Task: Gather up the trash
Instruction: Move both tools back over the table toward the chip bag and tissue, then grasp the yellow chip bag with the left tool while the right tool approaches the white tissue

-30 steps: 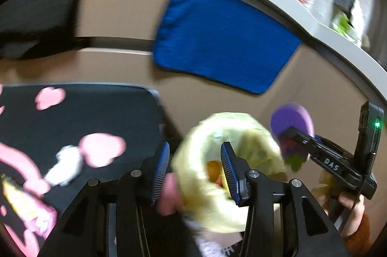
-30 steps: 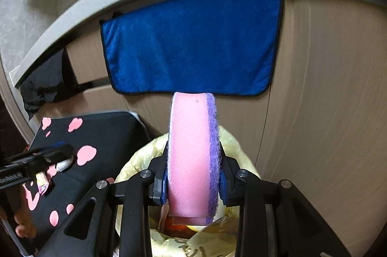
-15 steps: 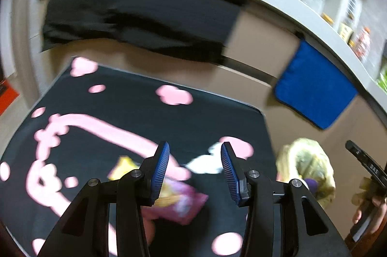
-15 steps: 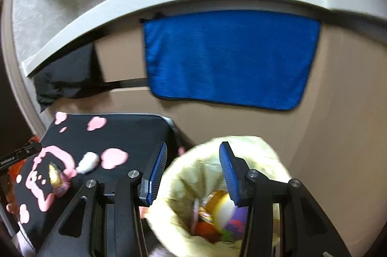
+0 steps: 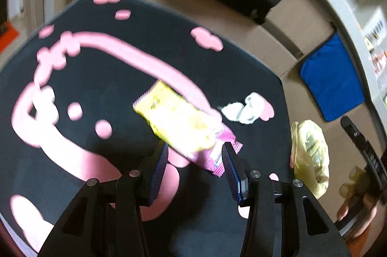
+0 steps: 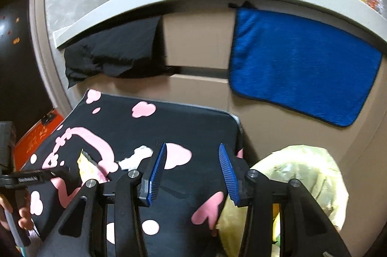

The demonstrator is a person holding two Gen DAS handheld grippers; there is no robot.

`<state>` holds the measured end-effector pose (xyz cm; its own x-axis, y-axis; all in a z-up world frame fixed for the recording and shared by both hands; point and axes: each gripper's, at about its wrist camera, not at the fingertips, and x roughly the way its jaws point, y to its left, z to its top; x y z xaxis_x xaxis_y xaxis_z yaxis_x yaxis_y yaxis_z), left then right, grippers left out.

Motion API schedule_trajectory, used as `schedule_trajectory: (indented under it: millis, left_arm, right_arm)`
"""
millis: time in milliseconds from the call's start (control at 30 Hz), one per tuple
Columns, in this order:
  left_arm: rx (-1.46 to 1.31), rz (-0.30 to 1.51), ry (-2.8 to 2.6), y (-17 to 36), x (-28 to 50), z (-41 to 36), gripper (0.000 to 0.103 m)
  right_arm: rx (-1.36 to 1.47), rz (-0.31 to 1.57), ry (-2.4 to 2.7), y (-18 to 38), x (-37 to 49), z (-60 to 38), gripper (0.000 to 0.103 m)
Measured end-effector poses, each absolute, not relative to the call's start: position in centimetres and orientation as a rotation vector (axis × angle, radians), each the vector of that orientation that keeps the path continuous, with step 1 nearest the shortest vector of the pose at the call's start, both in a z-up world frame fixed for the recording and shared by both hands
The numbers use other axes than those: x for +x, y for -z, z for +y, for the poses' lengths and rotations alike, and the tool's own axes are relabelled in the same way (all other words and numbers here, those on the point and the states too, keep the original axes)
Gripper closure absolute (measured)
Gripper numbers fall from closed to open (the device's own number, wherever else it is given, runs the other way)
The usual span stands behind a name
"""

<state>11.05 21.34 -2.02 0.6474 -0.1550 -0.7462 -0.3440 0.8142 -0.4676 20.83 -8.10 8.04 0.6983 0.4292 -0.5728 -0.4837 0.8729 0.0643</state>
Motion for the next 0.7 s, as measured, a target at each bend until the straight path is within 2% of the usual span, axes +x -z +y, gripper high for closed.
schedule_trajectory:
  millis: [233, 400, 633, 667, 700]
  left_arm:
    - [-0.711, 0.930, -0.204, 5.0, 13.2, 21.2, 0.056]
    - [-0.720, 0.882, -0.267, 4.7, 14.7, 21.1, 0.056]
    - [-0.561, 0.859, -0.325, 4.5, 17.6, 19.4, 0.056]
    - [-0.523, 0.859, -0.324, 4.4, 17.9, 19.1, 0.058]
    - [-0.507, 0.858, -0.317, 4.5, 17.9, 19.0, 0.069]
  right_arm:
    - [-0.100, 0.631, -0.518, -6.7, 20.8, -7.4, 0.060]
    - [-0.096, 0.656, -0.509, -5.5, 21.6, -7.8, 0.060]
    - [-0.078, 0.708, -0.494, -3.5, 23.3, -8.1, 0.060]
    - [-0.076, 0.716, -0.494, -3.2, 23.6, -8.0, 0.060]
    - [-0.073, 0.726, -0.494, -2.9, 23.8, -7.9, 0.060]
